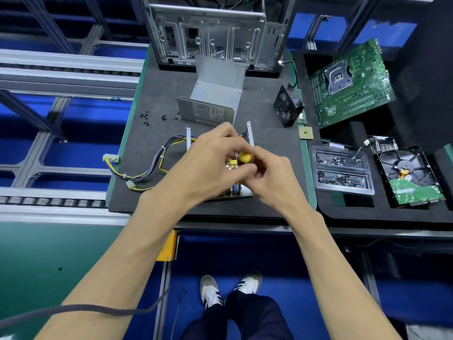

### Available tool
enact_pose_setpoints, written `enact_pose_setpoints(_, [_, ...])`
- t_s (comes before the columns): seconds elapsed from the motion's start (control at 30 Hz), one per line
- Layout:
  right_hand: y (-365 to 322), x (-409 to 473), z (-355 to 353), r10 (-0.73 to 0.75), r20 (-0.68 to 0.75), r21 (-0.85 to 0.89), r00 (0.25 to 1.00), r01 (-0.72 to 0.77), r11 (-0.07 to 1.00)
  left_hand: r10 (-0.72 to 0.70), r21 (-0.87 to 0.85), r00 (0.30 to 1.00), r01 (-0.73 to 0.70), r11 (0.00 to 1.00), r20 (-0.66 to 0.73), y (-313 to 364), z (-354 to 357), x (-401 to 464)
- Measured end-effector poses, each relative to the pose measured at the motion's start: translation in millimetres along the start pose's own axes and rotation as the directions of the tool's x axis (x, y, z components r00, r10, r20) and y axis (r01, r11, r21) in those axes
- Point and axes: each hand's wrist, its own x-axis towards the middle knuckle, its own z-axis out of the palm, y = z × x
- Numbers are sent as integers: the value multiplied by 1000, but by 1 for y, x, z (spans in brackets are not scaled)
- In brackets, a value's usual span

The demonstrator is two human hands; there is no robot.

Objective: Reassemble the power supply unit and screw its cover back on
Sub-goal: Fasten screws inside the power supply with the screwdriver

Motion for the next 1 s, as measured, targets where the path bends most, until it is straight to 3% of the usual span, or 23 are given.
enact_pose_setpoints(0.23, [0, -3, -4, -4, 9, 89, 1000, 3, 996, 52, -4, 994, -52, 999, 91, 2, -6, 1])
enact_pose_setpoints(0.33, [-1, 0, -4, 29, -33, 15, 999, -29, 999, 2, -28, 1000, -1, 1000, 28, 5, 0, 2])
enact_pose_setpoints(0.5, [-1, -2, -11, -8, 72, 133, 997, -1, 991, 39, 5, 997, -39, 999, 64, 3, -1, 4])
enact_pose_setpoints(0.67, [-1, 1, -10, 47, 19, 35, 999, -48, 998, -4, -15, 1000, 4, 1000, 9, 7, 3, 3])
enact_pose_setpoints(0.83, [-1, 2, -14, -2, 100, 153, 995, -14, 988, 21, 20, 997, -22, 1000, 68, 4, -2, 6])
enact_pose_setpoints(1.0, [0, 4, -10, 60, 25, 74, 998, -62, 995, -41, 18, 999, 41, 999, -15, 9, 0, 7])
